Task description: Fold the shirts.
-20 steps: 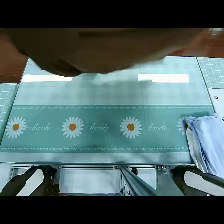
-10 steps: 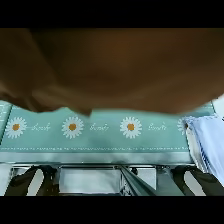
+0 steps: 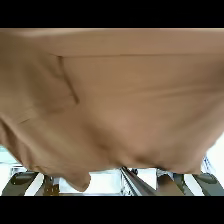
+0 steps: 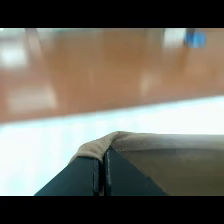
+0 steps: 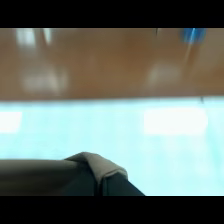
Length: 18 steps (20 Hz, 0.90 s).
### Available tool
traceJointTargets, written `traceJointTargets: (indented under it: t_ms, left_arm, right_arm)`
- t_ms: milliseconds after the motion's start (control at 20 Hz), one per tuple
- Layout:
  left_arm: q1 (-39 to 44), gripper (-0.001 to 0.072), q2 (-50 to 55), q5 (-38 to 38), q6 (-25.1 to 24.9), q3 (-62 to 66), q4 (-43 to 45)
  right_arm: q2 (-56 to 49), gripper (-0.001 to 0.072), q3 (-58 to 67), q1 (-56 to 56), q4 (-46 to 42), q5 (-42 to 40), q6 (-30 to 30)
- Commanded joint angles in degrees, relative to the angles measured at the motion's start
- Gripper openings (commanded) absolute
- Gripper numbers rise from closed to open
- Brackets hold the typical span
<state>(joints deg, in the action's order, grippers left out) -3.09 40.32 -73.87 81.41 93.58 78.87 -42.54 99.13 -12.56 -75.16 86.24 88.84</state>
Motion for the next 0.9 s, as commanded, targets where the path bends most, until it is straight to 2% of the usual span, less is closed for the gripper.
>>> traceJointTargets:
  t_ms: [0, 150, 400, 550, 700, 850]
  left_arm:
    - [1.8, 0.0025, 8.7, 0.7, 2.4, -7.5, 1.7]
    - [1.8, 0.0025, 19.6, 5.4, 3.6, -10.6, -1.0]
    - [1.8, 0.0025, 37.9, 17.4, 6.3, -10.4, -9.1]
    - [1.8, 0.0025, 45.4, 26.1, 7.0, -10.4, -14.2]
    - [1.8, 0.0025, 50.5, 33.3, 7.0, -10.5, -19.8]
    - [1.8, 0.0025, 53.9, 34.4, 7.0, -10.5, -21.5]
  right_arm:
    - [-5.6, 0.0029, -12.0, 0.0, 5.8, -1.6, -3.7]
    - [-15.9, 0.0029, -15.9, 0.0, 9.5, -8.0, -6.9]
    - [-37.7, 0.0029, -14.3, 0.0, 15.6, -20.5, -7.3]
    - [-49.3, 0.0029, -9.0, 0.1, 23.5, -24.2, -7.8]
    - [-58.8, 0.0029, -0.4, 0.6, 26.1, -27.7, -6.3]
    - [-66.2, 0.0029, 8.1, 0.9, 26.3, -25.7, -4.6]
